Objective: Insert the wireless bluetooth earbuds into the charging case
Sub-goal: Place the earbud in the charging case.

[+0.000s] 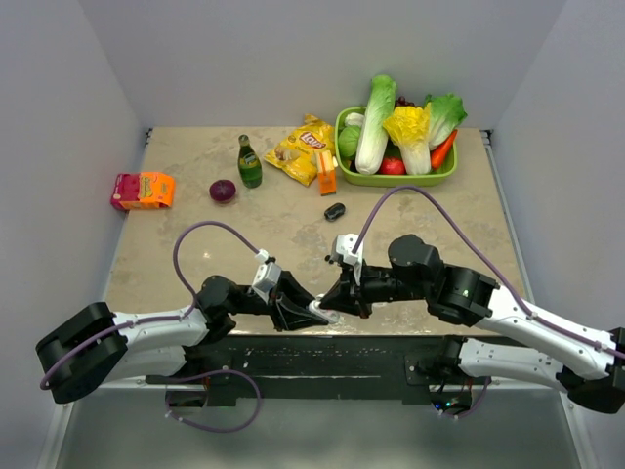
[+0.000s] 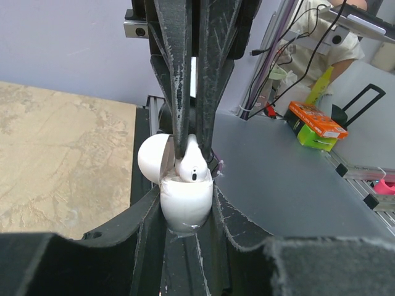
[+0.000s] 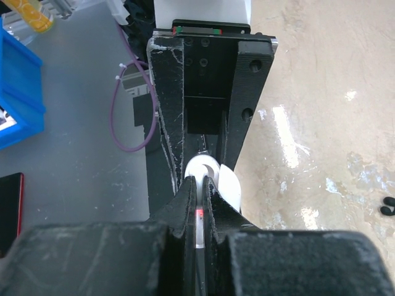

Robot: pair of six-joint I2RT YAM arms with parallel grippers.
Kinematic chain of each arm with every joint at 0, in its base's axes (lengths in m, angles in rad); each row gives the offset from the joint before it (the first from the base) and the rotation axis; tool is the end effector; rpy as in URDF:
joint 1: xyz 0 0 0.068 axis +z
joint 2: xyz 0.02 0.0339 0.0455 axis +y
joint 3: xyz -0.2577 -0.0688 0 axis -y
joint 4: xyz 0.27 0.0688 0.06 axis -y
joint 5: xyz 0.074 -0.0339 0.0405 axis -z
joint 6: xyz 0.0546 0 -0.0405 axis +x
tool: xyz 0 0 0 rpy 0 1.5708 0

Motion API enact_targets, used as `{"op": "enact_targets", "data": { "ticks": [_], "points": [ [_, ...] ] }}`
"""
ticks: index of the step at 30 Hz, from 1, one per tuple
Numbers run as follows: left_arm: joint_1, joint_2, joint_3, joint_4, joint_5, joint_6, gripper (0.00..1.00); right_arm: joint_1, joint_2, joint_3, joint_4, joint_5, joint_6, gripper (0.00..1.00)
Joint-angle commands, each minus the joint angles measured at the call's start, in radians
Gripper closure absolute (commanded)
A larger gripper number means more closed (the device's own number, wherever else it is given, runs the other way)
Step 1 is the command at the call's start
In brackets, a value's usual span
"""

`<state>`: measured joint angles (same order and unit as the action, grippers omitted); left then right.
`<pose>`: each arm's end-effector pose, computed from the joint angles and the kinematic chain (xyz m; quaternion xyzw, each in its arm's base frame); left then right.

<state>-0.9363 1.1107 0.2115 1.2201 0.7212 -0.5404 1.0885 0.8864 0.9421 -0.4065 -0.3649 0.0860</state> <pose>0.1071 -0.2063 0.2066 0.3882 0.4805 -0.6634 0.4223 0.0944 0.2223 0.3451 -0.4785 0.6569 0.4359 0.3866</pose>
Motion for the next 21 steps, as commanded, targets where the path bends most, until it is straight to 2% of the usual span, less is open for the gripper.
{"op": "enact_targets", "data": {
  "ticks": [1,12,13,15,17,21],
  "points": [
    [0.001,-0.008,0.023,0.085,-0.003,-0.013,1.0,0.013,0.011,-0.011,0.028,0.026,0.004,1.0],
    [0.001,-0.022,0.028,0.068,-0.019,0.0,1.0,0.042,0.017,-0.023,0.006,0.067,0.024,1.0],
    [0.001,-0.022,0.026,0.068,-0.02,0.002,1.0,0.042,0.017,-0.022,0.009,0.073,0.029,0.98],
    [0.001,-0.02,0.025,0.068,-0.022,0.002,1.0,0.044,0.01,-0.017,0.023,0.084,0.046,0.8],
    [0.001,-0.018,0.019,0.067,-0.025,0.005,1.0,0.042,-0.009,-0.012,0.05,0.109,0.073,0.7],
    [0.001,-0.014,0.005,0.076,-0.031,0.005,1.0,0.042,-0.035,0.027,0.081,0.159,0.109,0.58]
  ]
}}
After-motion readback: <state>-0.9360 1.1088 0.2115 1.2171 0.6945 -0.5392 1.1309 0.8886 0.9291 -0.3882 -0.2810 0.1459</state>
